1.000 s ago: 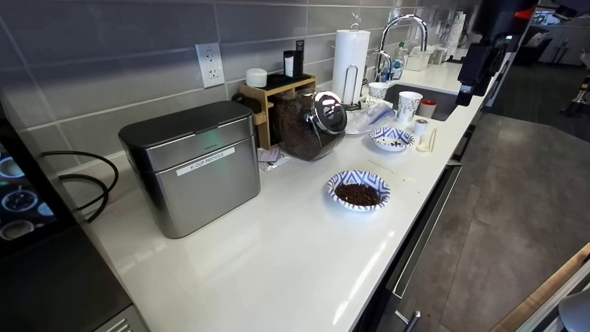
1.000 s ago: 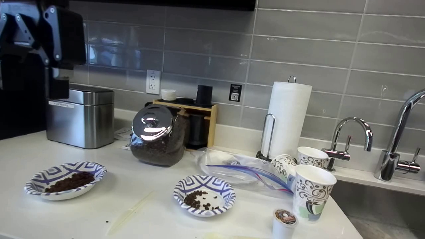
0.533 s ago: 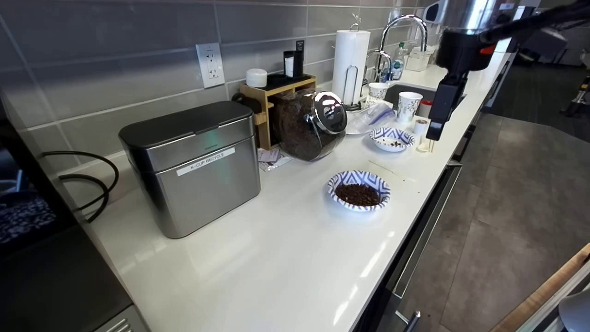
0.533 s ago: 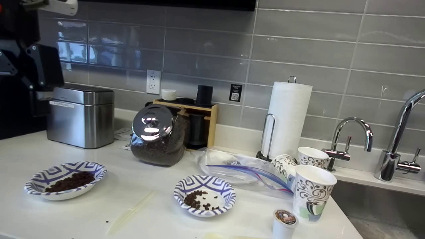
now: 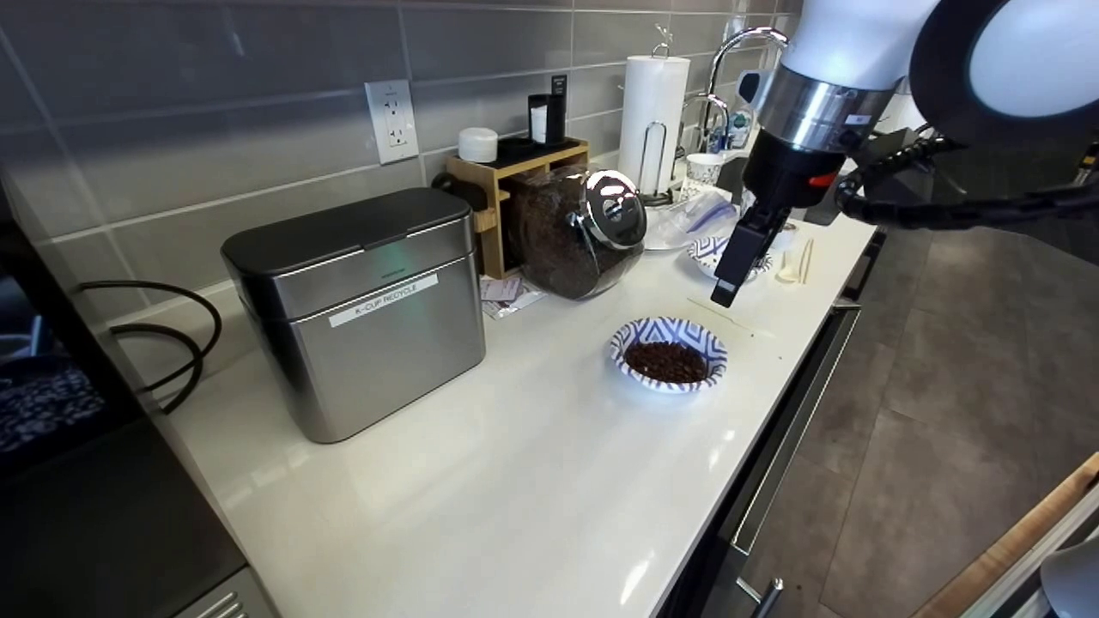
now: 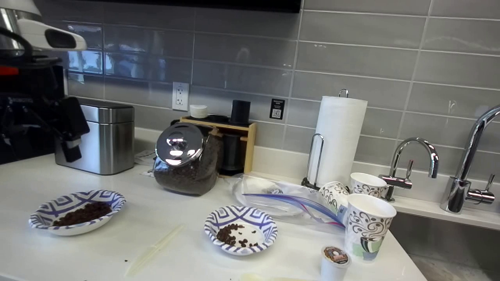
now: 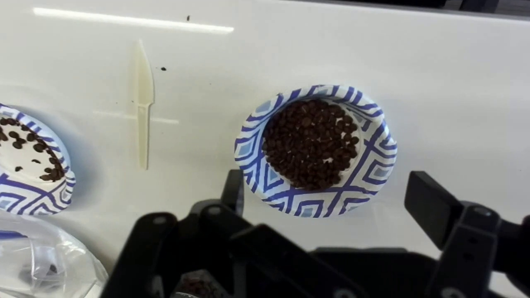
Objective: Pick up the beans in the bowl on the left then place them on the plastic knife and then drop the beans on the knife into the bowl on the right
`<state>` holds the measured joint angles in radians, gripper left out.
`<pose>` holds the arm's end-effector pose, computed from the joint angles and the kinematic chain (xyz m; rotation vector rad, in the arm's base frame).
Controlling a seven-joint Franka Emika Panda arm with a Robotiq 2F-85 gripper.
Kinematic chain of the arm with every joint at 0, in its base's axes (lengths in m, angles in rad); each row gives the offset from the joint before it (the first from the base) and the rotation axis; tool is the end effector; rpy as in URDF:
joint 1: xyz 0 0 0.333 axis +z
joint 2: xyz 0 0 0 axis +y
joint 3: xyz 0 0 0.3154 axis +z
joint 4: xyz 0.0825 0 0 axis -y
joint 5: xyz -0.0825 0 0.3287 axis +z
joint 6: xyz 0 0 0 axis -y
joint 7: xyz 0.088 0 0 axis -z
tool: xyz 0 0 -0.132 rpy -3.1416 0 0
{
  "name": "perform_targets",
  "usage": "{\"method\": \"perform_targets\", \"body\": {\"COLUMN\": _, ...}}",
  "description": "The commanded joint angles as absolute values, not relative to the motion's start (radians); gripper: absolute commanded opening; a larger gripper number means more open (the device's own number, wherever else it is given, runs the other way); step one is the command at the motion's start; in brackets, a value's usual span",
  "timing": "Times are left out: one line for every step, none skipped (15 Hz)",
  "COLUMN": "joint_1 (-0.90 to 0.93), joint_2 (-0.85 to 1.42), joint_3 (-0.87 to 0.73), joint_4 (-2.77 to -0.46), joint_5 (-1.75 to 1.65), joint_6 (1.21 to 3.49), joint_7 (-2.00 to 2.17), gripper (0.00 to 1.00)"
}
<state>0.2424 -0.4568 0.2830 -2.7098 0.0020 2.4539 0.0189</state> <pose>0.3090 0.1762 0.3914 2.9636 0.7391 0.3218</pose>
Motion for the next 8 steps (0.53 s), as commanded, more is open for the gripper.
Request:
{"method": "perform_targets", "body": {"joint_1": 0.256, "joint_2": -0.438, "joint_3": 0.269, "joint_4": -2.71, "joint_5": -0.007, "joint_6": 2.47, "joint_7": 0.024, "gripper": 1.0}}
{"method": "perform_targets", "body": {"joint_1": 0.256, "joint_2": -0.426, "joint_3": 0.269, "joint_4": -2.71, "joint_5": -0.007, "joint_6": 2.481, "joint_7": 0.023, "gripper": 1.0}}
{"method": "perform_targets", "body": {"joint_1": 0.257, "joint_2": -0.419, "joint_3": 0.269, "joint_4": -2.709, "joint_5": -0.006, "joint_6": 2.484, "joint_7": 0.023, "gripper": 1.0}}
{"method": "perform_targets", "body": {"joint_1": 0.257, "joint_2": -0.417, "joint_3": 0.269, "joint_4": -2.709, "joint_5": -0.006, "joint_6": 2.484, "joint_7": 0.023, "gripper": 1.0}}
{"method": "perform_targets", "body": {"joint_1": 0.238, "joint_2": -0.376, "joint_3": 0.274, "joint_4": -2.694, "joint_5": -0.024, "joint_6": 2.482, "joint_7": 0.037, "gripper": 1.0}}
{"method": "perform_targets", "body": {"joint_1": 0.231, "joint_2": -0.344, "joint_3": 0.273, "joint_4": -2.688, "joint_5": -0.022, "joint_6": 2.509, "joint_7": 0.047, "gripper": 1.0}}
{"method": "perform_targets", "body": {"joint_1": 0.221, "joint_2": -0.319, "joint_3": 0.277, "joint_4": -2.682, "joint_5": -0.029, "joint_6": 2.522, "joint_7": 0.06, "gripper": 1.0}}
{"method": "perform_targets", "body": {"joint_1": 0.221, "joint_2": -0.298, "joint_3": 0.275, "joint_4": -2.671, "joint_5": -0.023, "joint_6": 2.52, "joint_7": 0.065, "gripper": 1.0}}
